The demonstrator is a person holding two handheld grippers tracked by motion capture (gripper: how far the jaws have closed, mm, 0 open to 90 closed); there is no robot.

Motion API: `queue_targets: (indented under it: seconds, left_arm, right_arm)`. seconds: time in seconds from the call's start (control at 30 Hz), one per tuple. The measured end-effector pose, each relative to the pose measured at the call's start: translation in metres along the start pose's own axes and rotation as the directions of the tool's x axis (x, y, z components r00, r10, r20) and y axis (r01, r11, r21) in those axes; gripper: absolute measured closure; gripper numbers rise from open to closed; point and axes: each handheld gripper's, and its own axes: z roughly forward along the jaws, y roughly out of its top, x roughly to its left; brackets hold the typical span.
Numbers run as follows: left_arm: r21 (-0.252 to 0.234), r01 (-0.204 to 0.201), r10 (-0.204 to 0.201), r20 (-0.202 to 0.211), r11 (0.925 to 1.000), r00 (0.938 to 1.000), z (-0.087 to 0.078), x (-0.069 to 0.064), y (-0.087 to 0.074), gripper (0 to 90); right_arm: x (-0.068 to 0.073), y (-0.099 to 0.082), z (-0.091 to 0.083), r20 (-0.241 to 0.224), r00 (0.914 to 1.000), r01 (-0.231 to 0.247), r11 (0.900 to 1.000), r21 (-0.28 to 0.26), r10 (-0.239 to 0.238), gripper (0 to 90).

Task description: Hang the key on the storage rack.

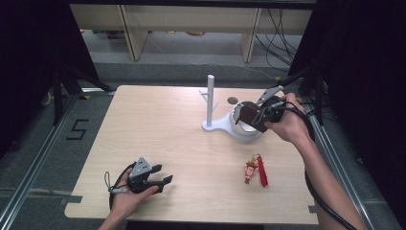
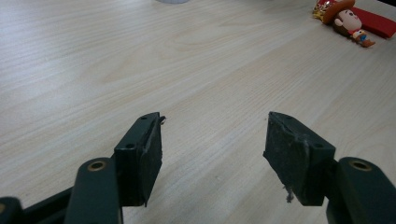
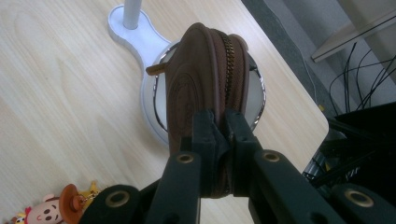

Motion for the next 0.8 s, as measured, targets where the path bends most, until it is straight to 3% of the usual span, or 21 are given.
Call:
queue_targets:
  seconds: [0.13, 0.37, 0.57, 0.63, 0.67, 0.73, 0.8]
  left_arm:
    - [0.001, -0.001, 0.001, 0.001, 1.0, 1.0, 0.0, 0.0, 0.0, 35.9]
    - [0.001, 0.003, -0.003, 0.012, 1.0, 0.9999, 0.001, 0.0, -0.001, 35.8]
    - [0.004, 0.002, -0.002, 0.012, 1.0, 0.9999, 0.001, 0.0, -0.001, 35.8]
    - [0.004, 0.003, -0.003, 0.014, 1.0, 0.9999, 0.001, 0.0, -0.001, 35.7]
    - [0.001, 0.005, -0.005, 0.013, 1.0, 0.9999, 0.002, 0.0, -0.002, 35.7]
    - [0.001, 0.004, -0.004, 0.013, 1.0, 0.9999, 0.002, 0.0, -0.002, 35.7]
    - [0.001, 0.003, -0.003, 0.013, 1.0, 0.9999, 0.002, -0.001, -0.002, 35.7]
  right_arm:
    - [-0.004, 0.002, 0.006, 0.008, 0.9997, 0.024, 0.9997, 0.002, -0.024, 84.9]
    - [-0.006, 0.004, 0.018, 0.0, 1.0, 0.008, 1.0, -0.003, -0.008, 84.8]
    - [-0.008, 0.007, 0.029, 0.007, 0.9993, 0.037, 0.9993, -0.01, -0.037, 84.6]
    - [-0.009, 0.008, 0.031, 0.023, 0.998, 0.059, 0.9981, -0.018, -0.059, 84.6]
    - [-0.008, 0.008, 0.031, 0.035, 0.9982, 0.049, 0.9988, -0.009, -0.048, 84.6]
    - [-0.01, 0.009, 0.032, 0.045, 0.9951, 0.089, 0.9959, -0.013, -0.089, 84.5]
    - [-0.009, 0.009, 0.033, 0.045, 0.9958, 0.08, 0.9967, -0.011, -0.08, 84.3]
